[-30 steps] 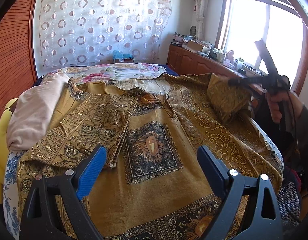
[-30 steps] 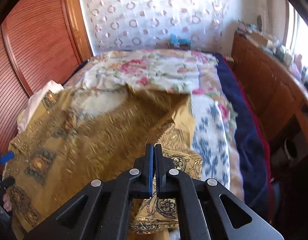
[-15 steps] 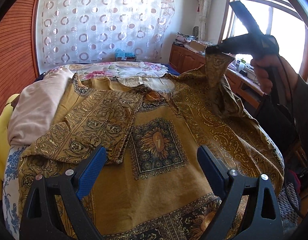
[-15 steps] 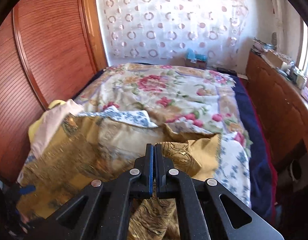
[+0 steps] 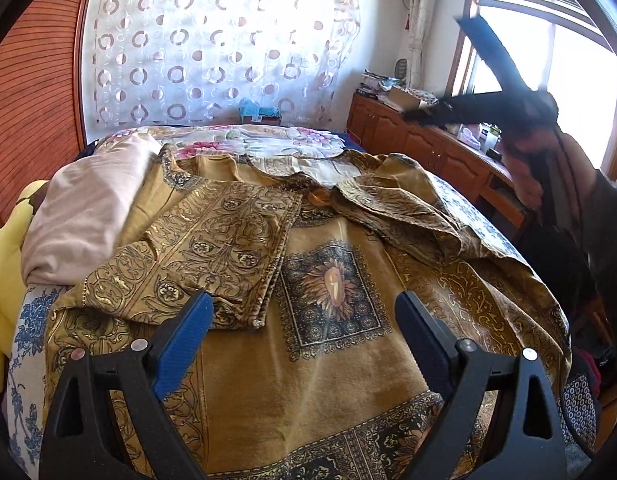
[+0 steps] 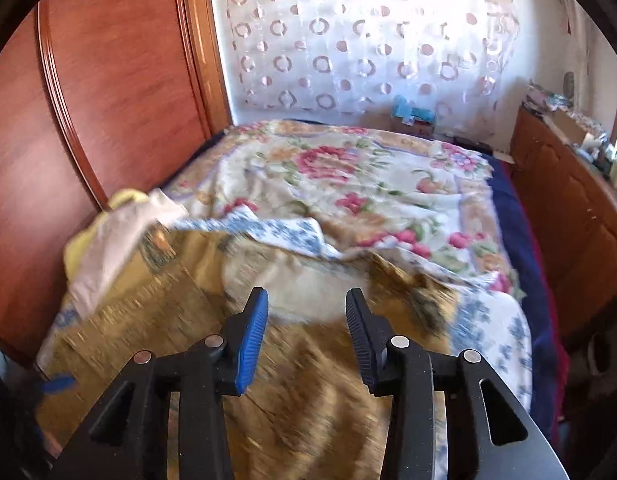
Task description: Fold small clothes
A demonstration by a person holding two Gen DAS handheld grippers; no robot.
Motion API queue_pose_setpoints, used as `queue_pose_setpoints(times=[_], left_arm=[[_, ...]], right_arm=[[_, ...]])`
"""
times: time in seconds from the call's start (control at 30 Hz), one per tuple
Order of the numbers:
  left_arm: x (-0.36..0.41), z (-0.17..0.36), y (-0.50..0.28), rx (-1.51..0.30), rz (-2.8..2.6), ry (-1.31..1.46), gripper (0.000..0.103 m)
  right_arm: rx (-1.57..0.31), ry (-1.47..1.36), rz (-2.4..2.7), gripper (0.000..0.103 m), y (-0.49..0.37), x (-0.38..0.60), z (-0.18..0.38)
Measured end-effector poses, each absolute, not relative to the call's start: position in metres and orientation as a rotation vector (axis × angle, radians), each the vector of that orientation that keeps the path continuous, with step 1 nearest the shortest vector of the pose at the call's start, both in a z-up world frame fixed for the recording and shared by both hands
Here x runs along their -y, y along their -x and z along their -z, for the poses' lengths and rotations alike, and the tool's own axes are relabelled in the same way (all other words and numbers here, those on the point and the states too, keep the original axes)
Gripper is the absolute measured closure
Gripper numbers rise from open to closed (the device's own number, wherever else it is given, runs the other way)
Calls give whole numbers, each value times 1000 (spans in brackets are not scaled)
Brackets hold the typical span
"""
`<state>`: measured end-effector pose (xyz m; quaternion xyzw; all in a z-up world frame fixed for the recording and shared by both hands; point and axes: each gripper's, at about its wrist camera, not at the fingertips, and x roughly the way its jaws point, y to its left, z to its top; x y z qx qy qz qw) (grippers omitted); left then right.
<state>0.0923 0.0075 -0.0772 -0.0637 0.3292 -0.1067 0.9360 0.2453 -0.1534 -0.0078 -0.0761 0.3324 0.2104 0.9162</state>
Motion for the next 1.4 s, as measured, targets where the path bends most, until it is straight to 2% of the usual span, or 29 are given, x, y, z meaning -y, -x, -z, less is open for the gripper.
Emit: queue_pose_setpoints(times=[0.47, 0.7, 0.8, 0.97, 1.13, 1.27, 1.37, 1.4], left_arm=[[18, 66, -102, -669, 308, 98, 10], [51, 60, -127, -710, 428, 86, 28], [67, 58, -135, -717, 458, 70, 35], [100, 62, -147, -735, 528, 37, 42], [126, 72, -164, -797, 600, 50, 53], [143, 83, -181, -863, 634, 59, 58], [149, 91, -190, -902, 633, 55, 70], [150, 93, -191, -906, 630, 51, 81]], right_arm=[[-771, 128, -326, 61, -164, 229, 100], [-793, 140, -293, 61, -151, 232, 110], [-773, 111, -293, 57, -151, 239, 116], [-768, 107, -293, 56, -150, 240, 116], [-766, 104, -291, 55, -147, 240, 115], [-765, 104, -289, 54, -147, 241, 116], [-766, 104, -289, 54, -148, 241, 116], [-766, 103, -289, 54, -148, 241, 116]])
